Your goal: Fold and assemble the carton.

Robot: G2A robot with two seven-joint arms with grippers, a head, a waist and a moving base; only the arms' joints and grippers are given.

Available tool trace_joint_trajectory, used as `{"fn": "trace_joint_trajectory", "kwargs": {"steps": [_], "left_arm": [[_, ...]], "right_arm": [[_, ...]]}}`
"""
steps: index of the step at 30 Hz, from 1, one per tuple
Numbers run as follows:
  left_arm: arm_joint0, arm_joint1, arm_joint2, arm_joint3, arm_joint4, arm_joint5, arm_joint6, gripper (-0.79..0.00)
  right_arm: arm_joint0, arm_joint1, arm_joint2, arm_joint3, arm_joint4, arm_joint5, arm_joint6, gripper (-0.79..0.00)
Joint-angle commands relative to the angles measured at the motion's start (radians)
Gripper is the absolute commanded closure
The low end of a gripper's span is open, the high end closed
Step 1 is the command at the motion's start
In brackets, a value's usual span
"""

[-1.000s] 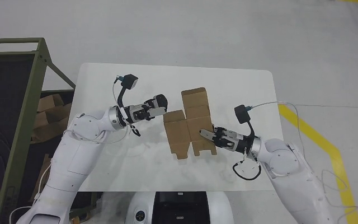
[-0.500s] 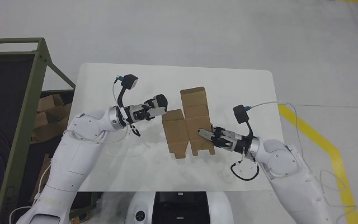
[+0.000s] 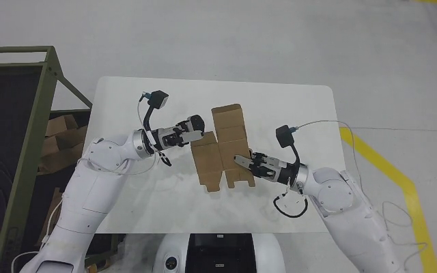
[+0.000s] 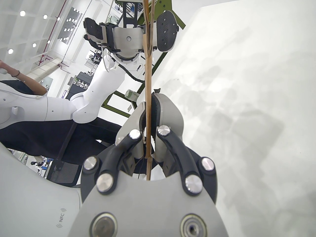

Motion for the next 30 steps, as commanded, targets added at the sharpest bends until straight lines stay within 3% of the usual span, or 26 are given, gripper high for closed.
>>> {"fn": "trace_joint_trajectory", "kwargs": {"steps": [1,11,18,30], "left_arm": [[0.000,0.000,0.000,0.000,0.000,0.000,0.000,-0.785],[0.007,-0.002,0.015,-0.006,-0.009,0.008,0.010,-0.785],[-0.035,-0.005,0.042,0.068,-0.064,-0.013,-0.015,-0.785],[-0.129,-0.009,0.095,0.186,-0.217,-0.023,-0.204,-0.785]], "right_arm": [[0.000,0.000,0.000,0.000,0.000,0.000,0.000,0.000],[-0.003,-0.001,-0.007,-0.001,0.000,0.014,-0.014,0.000],[0.019,-0.001,-0.030,0.013,0.016,0.012,0.016,0.000],[0.035,0.002,-0.045,0.040,0.038,-0.031,0.046,0.000]]}}
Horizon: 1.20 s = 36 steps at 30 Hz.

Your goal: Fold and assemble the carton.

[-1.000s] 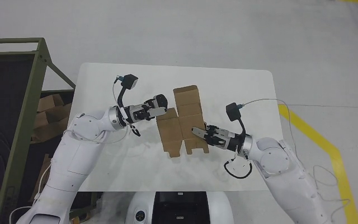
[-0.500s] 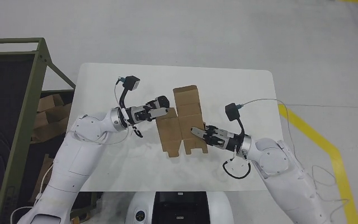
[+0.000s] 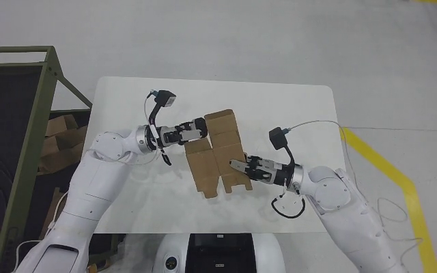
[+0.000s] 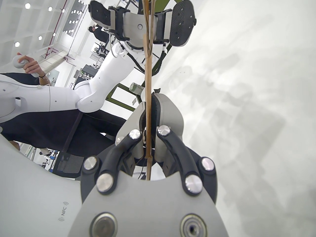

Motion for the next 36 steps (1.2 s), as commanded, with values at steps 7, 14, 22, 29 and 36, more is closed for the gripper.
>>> {"fn": "trace_joint_trajectory", "kwargs": {"steps": [7,14,22,29,36], "left_arm": [[-0.033,-0.006,0.038,0.042,-0.042,-0.016,-0.043,-0.720],[-0.047,-0.010,0.063,0.049,-0.036,-0.022,-0.037,-0.606],[-0.058,-0.013,0.080,0.055,-0.032,-0.027,-0.032,-0.382],[-0.056,-0.013,0.080,0.060,-0.041,-0.041,-0.019,-0.286],[-0.051,-0.013,0.079,0.058,-0.046,-0.051,-0.008,-0.262]], "right_arm": [[0.001,0.003,-0.010,-0.003,-0.001,-0.018,0.012,0.000],[0.009,0.004,-0.026,-0.008,-0.005,-0.022,0.015,0.000],[0.014,0.005,-0.036,-0.005,-0.008,-0.017,0.008,0.000],[0.017,0.006,-0.042,-0.001,-0.010,-0.007,0.002,0.000],[0.020,0.008,-0.045,0.000,-0.009,-0.001,-0.003,0.000]]}}
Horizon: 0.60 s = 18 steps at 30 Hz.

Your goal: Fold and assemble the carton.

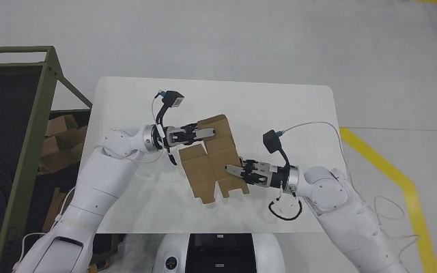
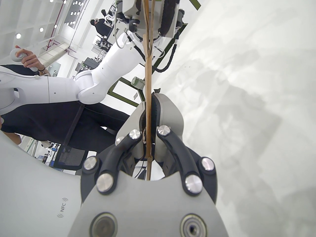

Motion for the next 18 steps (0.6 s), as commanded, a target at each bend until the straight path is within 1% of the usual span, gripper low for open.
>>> {"fn": "trace_joint_trajectory", "kwargs": {"steps": [1,3,10,13,15,18], "left_arm": [[0.000,0.000,0.002,-0.002,0.001,0.001,-0.001,-0.259],[0.001,0.000,0.002,-0.002,0.000,0.001,-0.001,-0.252],[0.002,-0.002,0.005,0.002,-0.010,-0.013,0.013,-0.166],[0.003,-0.003,0.007,0.005,-0.015,-0.022,0.023,-0.151],[0.003,-0.004,0.009,0.006,-0.017,-0.025,0.028,-0.117],[0.001,-0.006,0.013,0.009,-0.022,-0.027,0.029,-0.095]], "right_arm": [[0.001,0.000,0.000,-0.001,-0.002,0.003,-0.004,0.000],[0.001,0.001,-0.001,-0.001,-0.002,0.007,-0.008,0.000],[-0.002,0.002,0.004,0.001,0.002,0.017,-0.031,0.000],[-0.004,0.003,0.004,0.000,0.003,0.015,-0.032,0.000],[-0.004,0.003,0.004,-0.001,0.003,0.015,-0.032,0.000],[-0.004,0.004,0.003,-0.002,0.005,0.014,-0.031,0.000]]}}
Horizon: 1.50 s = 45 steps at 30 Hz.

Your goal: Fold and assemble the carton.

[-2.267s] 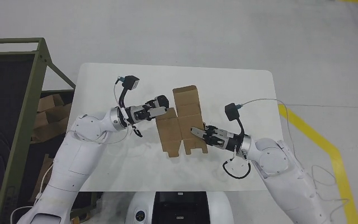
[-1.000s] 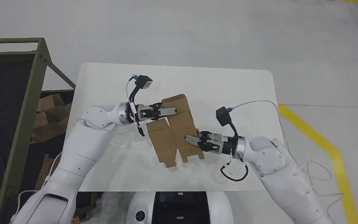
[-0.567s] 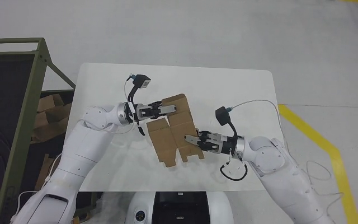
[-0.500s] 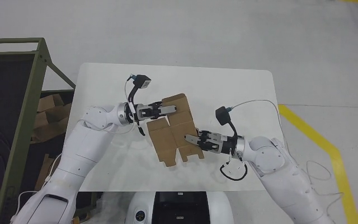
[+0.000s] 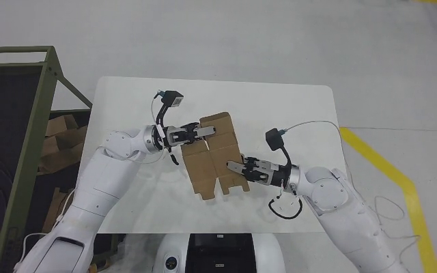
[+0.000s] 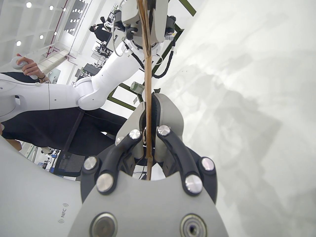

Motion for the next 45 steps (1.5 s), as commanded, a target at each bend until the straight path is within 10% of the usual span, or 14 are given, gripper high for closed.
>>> {"fn": "trace_joint_trajectory", "kwargs": {"steps": [1,20,24,25,45], "left_arm": [[-0.002,-0.001,0.004,0.002,-0.001,0.001,-0.001,-0.089],[-0.009,-0.005,0.017,0.012,0.011,0.006,0.006,0.000],[-0.004,-0.006,0.011,0.010,0.008,-0.005,0.030,0.000],[-0.003,-0.006,0.009,0.010,0.008,-0.007,0.037,0.000],[0.054,0.000,-0.117,-0.004,0.036,-0.113,0.256,0.000]], "right_arm": [[0.001,0.000,-0.001,0.000,0.001,-0.001,0.003,0.000],[0.004,0.004,-0.008,0.003,0.008,-0.006,0.010,0.000],[0.005,0.005,-0.007,0.000,0.002,-0.002,0.004,-0.757],[0.005,0.005,-0.006,-0.001,-0.002,-0.001,-0.001,-0.785],[-0.102,0.017,0.137,0.001,0.071,0.005,-0.202,-0.785]]}}
